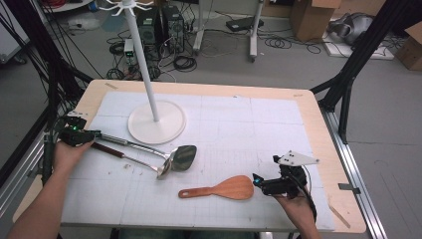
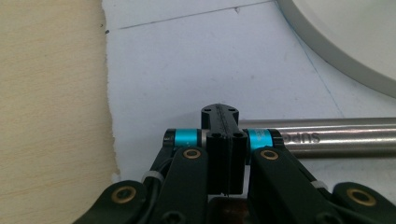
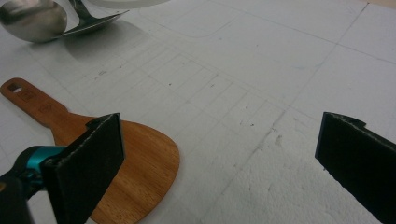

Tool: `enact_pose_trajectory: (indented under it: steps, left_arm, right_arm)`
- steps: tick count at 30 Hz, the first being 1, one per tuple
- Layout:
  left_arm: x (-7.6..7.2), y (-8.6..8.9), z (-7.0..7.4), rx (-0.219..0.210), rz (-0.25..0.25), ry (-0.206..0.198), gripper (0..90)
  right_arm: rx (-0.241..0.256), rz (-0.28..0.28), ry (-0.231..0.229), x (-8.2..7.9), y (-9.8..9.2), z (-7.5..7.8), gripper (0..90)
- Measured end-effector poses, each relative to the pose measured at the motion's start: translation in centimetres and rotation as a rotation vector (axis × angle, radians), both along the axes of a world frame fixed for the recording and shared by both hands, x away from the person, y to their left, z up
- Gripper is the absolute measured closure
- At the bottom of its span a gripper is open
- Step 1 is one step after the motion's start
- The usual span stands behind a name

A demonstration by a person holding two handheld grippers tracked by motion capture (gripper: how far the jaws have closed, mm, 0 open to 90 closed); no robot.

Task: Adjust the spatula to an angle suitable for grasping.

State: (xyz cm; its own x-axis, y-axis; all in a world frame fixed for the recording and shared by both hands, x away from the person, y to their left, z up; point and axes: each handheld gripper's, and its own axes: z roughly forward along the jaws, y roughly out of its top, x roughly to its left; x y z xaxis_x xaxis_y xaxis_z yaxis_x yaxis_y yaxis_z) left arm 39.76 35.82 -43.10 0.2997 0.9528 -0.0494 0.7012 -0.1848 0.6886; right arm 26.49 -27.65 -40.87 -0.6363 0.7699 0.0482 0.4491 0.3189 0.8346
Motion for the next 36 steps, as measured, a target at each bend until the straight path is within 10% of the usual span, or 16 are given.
enact_pose_trajectory:
  steps: [30,36]
  left_arm:
    - [-0.9,-5.1,0.5,-0.057,-0.167,0.019,89.5]
    - [-0.7,-5.2,0.8,-0.045,-0.111,-0.058,89.5]
  right_arm:
    - [0.003,0.007,-0.006,0.0,0.1,0.2,0.4]
    - [0.006,0.008,-0.009,0.0,0.1,0.2,0.4]
